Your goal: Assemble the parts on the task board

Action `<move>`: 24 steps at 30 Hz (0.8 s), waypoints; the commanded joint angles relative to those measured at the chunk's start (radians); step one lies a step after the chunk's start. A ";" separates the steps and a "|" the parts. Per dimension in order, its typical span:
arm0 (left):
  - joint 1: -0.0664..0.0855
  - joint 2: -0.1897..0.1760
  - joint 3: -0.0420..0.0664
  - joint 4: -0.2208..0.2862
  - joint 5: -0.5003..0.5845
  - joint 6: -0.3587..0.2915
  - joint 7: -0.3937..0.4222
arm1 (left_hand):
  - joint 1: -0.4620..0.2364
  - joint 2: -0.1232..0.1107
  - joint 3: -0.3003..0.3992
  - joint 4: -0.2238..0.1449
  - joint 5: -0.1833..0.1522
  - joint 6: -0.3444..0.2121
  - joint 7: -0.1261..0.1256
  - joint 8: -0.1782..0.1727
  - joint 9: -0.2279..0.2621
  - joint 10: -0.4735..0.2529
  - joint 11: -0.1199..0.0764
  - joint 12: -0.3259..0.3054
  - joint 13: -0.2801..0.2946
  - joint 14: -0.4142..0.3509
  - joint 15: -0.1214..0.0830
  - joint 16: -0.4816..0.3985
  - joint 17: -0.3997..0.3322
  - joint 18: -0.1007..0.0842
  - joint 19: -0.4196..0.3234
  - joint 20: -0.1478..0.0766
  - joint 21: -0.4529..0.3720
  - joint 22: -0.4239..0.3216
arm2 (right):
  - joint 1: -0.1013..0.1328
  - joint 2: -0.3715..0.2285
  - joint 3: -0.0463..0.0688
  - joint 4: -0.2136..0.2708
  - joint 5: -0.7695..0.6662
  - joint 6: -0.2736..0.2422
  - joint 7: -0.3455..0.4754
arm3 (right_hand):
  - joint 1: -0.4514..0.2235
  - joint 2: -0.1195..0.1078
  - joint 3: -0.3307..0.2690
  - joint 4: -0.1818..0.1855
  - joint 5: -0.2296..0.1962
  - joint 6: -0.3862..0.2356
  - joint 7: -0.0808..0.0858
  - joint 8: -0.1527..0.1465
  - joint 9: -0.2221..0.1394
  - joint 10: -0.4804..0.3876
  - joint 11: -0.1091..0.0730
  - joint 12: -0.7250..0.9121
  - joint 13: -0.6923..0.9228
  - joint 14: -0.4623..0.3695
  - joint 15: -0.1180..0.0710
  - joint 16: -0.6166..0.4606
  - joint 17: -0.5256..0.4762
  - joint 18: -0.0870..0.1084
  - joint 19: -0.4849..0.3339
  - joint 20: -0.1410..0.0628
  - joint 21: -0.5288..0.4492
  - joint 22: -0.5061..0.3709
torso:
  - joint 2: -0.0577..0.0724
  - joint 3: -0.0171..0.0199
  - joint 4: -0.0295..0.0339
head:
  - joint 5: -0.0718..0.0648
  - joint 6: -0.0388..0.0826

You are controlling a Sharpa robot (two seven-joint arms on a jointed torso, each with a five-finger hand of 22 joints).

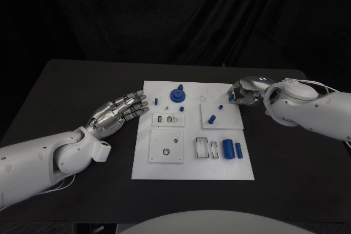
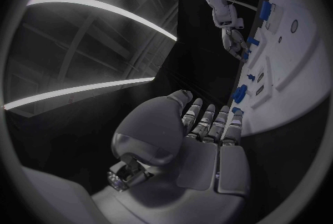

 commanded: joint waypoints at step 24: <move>-0.011 -0.011 0.001 0.004 0.005 0.012 0.085 | -0.013 0.001 0.011 0.000 0.004 -0.001 0.002 -0.005 -0.001 -0.003 0.004 -0.002 -0.001 -0.005 0.001 0.003 -0.001 -0.018 0.003 0.001 0.001 0.000 | 0.024 -0.045 -0.002 0.132 -0.006 -0.182 0.025 | 0.053 0.041 0.001 -0.063 0.135 0.145 0.002 0.204 0.155 0.067 -0.007 -0.001 0.215 0.053 -0.007 -0.013 0.077 0.014 0.004 -0.009 -0.023 0.191 | 0.000 -0.0002 0.0000 | 0.015 -0.004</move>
